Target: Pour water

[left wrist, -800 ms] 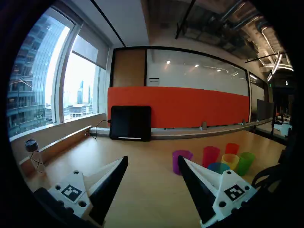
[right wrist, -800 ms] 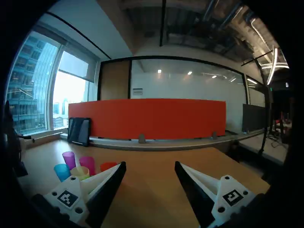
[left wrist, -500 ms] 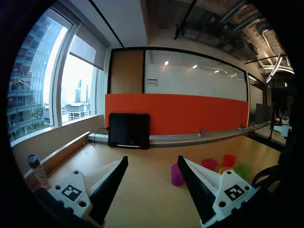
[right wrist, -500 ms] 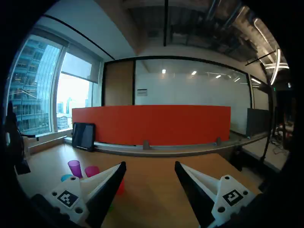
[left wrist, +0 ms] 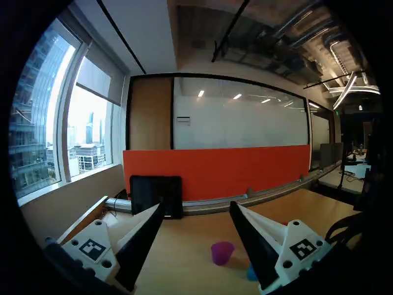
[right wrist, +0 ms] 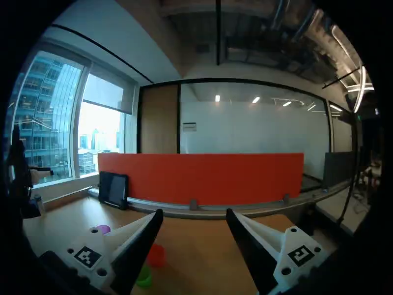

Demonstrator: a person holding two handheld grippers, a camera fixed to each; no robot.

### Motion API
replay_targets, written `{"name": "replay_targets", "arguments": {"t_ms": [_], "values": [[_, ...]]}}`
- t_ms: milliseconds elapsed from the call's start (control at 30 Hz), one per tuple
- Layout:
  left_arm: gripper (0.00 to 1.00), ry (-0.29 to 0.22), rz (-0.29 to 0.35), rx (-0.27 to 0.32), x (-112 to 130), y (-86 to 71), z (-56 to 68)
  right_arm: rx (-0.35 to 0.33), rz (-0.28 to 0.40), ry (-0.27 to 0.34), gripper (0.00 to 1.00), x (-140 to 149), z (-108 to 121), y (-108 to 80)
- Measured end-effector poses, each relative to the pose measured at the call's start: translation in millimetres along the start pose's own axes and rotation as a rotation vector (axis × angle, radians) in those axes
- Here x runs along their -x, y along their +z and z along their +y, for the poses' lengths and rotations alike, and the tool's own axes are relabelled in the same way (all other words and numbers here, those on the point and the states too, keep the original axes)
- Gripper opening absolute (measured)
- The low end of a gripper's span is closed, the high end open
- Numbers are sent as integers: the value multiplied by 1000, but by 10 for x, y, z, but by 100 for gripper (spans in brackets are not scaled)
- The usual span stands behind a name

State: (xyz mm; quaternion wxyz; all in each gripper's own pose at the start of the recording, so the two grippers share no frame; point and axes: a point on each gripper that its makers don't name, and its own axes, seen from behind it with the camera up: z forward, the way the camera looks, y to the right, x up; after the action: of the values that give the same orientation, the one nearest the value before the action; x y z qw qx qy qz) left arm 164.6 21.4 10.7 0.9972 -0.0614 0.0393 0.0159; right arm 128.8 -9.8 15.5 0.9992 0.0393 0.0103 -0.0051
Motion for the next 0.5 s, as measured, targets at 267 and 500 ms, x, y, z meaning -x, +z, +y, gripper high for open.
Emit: {"name": "replay_targets", "arguments": {"t_ms": [267,500], "values": [[97,0,-10,75,-180,81,128,-27,-7,-3,99,-61,-34,38],[97,17,-41,134,-102,136,247,-95,-13,8,99,-59,-109,48]]}}
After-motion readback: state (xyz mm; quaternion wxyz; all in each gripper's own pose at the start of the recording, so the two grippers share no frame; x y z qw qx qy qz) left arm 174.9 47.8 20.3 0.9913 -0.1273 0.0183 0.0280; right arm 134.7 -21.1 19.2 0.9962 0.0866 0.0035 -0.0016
